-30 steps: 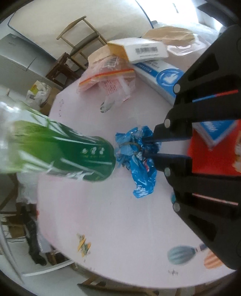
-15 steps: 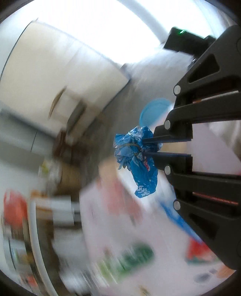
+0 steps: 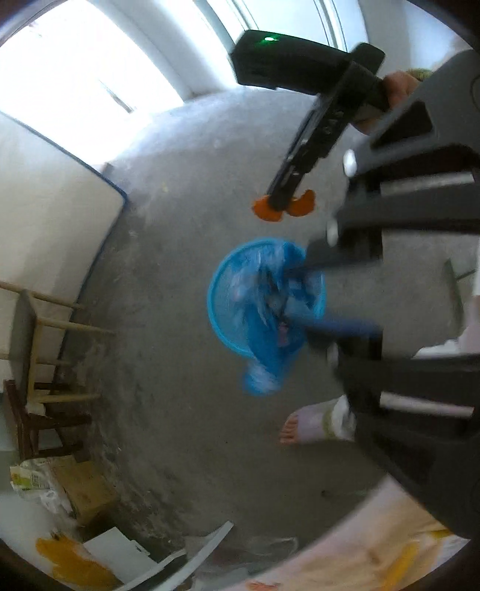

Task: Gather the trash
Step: 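Carry wrapper and peel over the blue basket while both tools open to drop them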

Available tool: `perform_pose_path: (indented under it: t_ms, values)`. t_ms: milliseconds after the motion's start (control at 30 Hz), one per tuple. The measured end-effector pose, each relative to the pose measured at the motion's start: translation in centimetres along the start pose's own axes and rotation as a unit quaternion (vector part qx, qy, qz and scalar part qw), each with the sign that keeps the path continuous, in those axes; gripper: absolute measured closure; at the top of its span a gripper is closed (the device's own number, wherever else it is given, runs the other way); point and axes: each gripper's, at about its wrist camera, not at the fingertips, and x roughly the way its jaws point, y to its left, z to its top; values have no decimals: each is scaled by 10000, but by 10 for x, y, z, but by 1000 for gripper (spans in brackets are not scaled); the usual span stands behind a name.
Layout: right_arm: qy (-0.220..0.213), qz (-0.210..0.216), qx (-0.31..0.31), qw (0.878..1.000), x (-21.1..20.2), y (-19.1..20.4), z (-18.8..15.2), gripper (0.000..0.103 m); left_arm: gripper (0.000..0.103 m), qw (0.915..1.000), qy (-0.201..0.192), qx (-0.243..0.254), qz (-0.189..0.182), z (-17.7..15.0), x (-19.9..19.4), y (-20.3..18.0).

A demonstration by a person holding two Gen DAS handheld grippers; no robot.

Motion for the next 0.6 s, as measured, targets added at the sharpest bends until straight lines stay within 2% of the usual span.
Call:
perform_pose_path:
  t_ms: [33, 67, 100, 167, 267, 333, 400, 500, 600]
  values:
    - [55, -118, 123, 9998, 15, -16, 11, 72, 38, 9998, -5, -69, 164, 7, 11, -2]
    - [74, -192, 228, 9995, 25, -28, 17, 64, 33, 9996, -46, -132, 254, 6, 17, -4]
    - [54, -313, 342, 9989, 34, -41, 20, 54, 33, 9993, -102, -223, 291, 8, 21, -5]
    - [21, -635, 518, 9966, 42, -59, 17, 53, 29, 9992, -63, -347, 201, 3, 20, -4]
    - [-7, -557, 777, 9954, 36, -76, 5, 51, 27, 9990, -139, -424, -8, -15, -4, 10]
    - [-25, -609, 733, 9954, 28, -76, -6, 50, 27, 9987, -394, -326, -37, -30, -29, 18]
    - [-65, -726, 479, 9962, 15, -66, -17, 46, 27, 9959, -836, -331, -136, -53, -61, 29]
    - [-287, -1006, -86, 9945, -13, -38, -38, 26, 24, 9899, -1334, -438, -173, -96, -113, 39]
    - [-516, -1388, -716, 9864, -41, -6, -60, 10, 18, 9859, -1577, -513, -211, -139, -148, 45]
